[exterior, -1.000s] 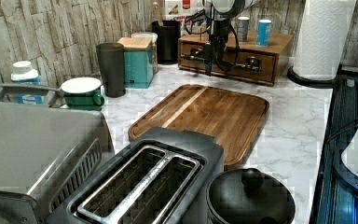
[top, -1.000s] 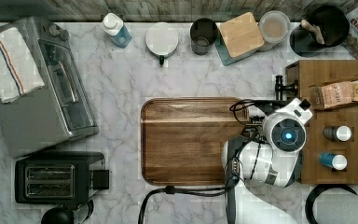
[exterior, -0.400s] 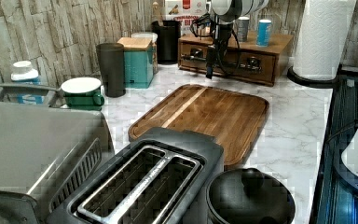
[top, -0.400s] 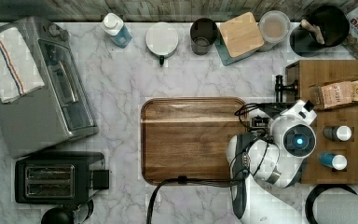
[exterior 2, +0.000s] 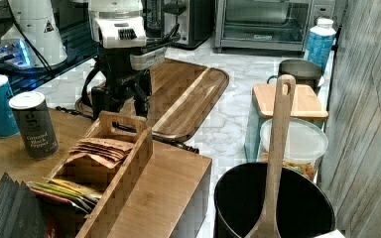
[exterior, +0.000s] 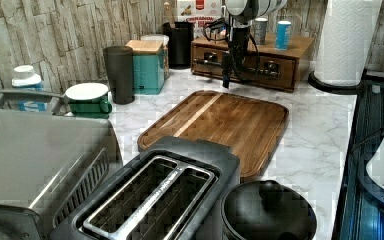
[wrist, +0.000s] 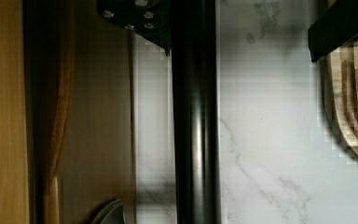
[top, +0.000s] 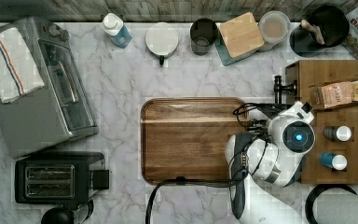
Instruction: Open the drawer.
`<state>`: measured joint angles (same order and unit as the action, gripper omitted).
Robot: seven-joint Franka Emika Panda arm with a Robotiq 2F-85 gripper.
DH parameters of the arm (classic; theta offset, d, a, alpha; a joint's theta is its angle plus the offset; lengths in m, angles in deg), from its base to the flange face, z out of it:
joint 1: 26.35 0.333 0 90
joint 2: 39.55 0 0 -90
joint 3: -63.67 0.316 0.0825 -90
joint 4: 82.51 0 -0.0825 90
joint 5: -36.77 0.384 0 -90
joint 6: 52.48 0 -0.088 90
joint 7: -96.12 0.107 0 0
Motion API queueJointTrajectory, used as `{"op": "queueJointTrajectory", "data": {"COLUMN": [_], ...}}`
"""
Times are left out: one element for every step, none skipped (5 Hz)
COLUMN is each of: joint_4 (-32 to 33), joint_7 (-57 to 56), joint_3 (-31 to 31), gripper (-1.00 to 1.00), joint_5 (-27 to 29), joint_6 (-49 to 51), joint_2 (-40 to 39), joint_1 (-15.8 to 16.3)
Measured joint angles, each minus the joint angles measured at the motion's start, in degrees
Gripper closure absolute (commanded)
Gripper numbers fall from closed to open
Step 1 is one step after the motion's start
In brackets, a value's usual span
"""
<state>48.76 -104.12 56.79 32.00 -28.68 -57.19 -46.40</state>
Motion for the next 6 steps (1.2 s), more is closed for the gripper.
{"op": "queueJointTrajectory", "data": {"joint_4": [-0.3,0.1,0.8,2.0,3.8,4.7], "joint_7": [-0.6,-0.4,0.3,3.2,6.2,8.8], "joint_3": [1.2,2.4,2.7,4.3,6.0,6.9], "gripper": [-1.00,-1.00,-1.00,-1.00,-1.00,-1.00], "joint_5": [3.1,3.5,3.5,3.5,3.9,3.9], "joint_6": [1.8,2.9,4.7,5.3,5.3,6.5], "joint_2": [0.1,0.8,2.0,2.9,4.3,5.0], "joint_1": [-0.5,-0.3,1.4,2.7,4.3,7.4]}}
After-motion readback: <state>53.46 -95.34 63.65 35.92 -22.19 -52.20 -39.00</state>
